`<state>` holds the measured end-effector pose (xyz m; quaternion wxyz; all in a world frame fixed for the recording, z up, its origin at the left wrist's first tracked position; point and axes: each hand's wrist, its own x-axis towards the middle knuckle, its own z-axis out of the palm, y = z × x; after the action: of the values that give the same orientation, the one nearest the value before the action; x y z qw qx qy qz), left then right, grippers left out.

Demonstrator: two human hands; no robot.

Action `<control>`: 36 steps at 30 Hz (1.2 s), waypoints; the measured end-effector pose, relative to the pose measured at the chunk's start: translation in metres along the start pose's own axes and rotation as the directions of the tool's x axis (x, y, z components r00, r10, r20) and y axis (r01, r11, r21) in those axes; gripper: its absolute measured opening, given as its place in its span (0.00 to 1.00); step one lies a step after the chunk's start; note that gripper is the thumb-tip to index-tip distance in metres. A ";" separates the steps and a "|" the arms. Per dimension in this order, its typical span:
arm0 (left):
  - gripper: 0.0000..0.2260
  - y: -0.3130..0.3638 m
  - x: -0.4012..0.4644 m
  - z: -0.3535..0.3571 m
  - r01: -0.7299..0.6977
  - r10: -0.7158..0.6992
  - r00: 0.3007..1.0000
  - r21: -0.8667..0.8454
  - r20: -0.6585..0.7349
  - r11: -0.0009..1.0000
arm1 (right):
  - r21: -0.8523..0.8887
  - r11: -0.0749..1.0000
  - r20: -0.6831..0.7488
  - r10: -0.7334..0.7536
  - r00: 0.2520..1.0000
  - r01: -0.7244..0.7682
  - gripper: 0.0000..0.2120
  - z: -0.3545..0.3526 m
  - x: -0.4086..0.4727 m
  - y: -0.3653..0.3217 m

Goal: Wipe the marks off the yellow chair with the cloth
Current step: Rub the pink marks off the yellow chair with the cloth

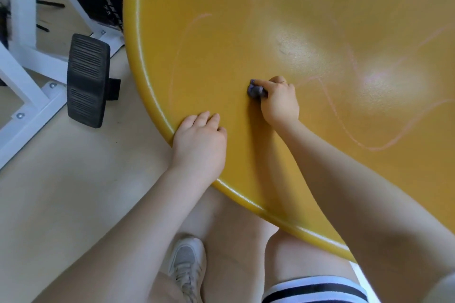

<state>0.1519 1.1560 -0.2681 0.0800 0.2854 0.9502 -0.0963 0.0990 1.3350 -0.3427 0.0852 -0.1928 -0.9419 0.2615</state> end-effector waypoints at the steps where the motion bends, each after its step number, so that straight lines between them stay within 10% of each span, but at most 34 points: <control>1: 0.19 -0.001 0.000 0.000 0.001 -0.001 1.000 -0.008 -0.006 1.000 | 0.008 1.000 0.010 -0.020 1.000 0.020 0.17 0.000 -0.007 0.001; 7: 0.18 -0.002 0.000 -0.009 -0.014 0.015 1.000 -0.012 0.028 1.000 | 0.278 0.913 0.229 -0.364 0.903 0.298 0.18 -0.027 -0.117 -0.003; 21: 0.21 0.005 -0.002 0.000 -0.016 0.012 0.998 0.064 0.063 0.998 | 0.021 0.999 0.076 -0.040 0.996 0.039 0.18 -0.002 -0.029 0.006; 31: 0.19 0.014 0.003 0.001 -0.028 0.030 0.990 -0.010 0.141 1.000 | 0.348 0.892 0.243 -0.382 0.892 0.287 0.17 -0.032 -0.154 0.014; 36: 0.20 -0.002 -0.005 -0.011 -0.096 -0.025 0.969 -0.471 -0.245 0.877 | 0.353 0.930 0.158 -0.165 0.974 0.100 0.16 -0.024 -0.120 -0.014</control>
<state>0.1544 1.1542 -0.2563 0.0326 0.2839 0.9415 0.1788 0.2106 1.2864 -0.3221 0.0470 -0.0857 -0.8967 0.4317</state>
